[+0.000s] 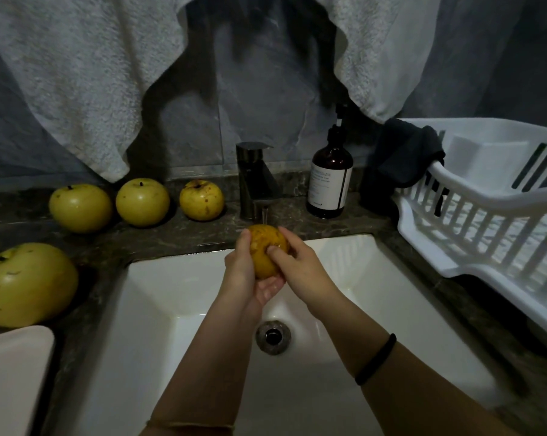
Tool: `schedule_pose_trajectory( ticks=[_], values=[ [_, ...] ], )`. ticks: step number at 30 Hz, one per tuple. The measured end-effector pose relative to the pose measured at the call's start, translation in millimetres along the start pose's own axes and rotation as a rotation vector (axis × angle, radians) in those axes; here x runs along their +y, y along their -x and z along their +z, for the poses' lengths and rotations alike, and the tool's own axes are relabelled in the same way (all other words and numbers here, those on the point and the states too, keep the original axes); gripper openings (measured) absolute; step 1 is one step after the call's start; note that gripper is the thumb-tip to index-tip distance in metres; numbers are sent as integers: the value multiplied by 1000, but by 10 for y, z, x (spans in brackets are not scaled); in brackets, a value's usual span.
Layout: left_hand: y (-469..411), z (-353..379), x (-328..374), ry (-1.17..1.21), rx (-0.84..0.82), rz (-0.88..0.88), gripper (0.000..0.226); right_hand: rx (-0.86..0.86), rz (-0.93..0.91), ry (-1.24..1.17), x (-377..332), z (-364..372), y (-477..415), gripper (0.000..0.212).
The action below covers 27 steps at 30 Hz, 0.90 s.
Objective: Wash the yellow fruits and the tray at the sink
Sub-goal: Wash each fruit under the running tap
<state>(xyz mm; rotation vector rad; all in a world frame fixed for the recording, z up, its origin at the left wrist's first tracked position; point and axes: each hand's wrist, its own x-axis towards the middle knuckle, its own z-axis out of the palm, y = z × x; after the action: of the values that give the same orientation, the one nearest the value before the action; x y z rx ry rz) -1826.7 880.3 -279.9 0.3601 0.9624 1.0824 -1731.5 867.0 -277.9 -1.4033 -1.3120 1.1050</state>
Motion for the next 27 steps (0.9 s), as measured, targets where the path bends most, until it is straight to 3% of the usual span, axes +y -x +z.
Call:
schedule_pose_trajectory(
  ticks=[5,13,22,27],
  values=[
    [16,28,-29,-70,21,24,54,-35,-14,-31,-41,-33,25,57],
    [4,10,-30,-62,28,-8,61,-63,-38,17,18,30,-10,59],
    [37,-2,-37,-2,-43,-19,78,74,-100,75,86,42,-35,49],
    [82,-10,-28,72,-93,-64,69,126,-130,109,74,56,-16,43]
  ],
)
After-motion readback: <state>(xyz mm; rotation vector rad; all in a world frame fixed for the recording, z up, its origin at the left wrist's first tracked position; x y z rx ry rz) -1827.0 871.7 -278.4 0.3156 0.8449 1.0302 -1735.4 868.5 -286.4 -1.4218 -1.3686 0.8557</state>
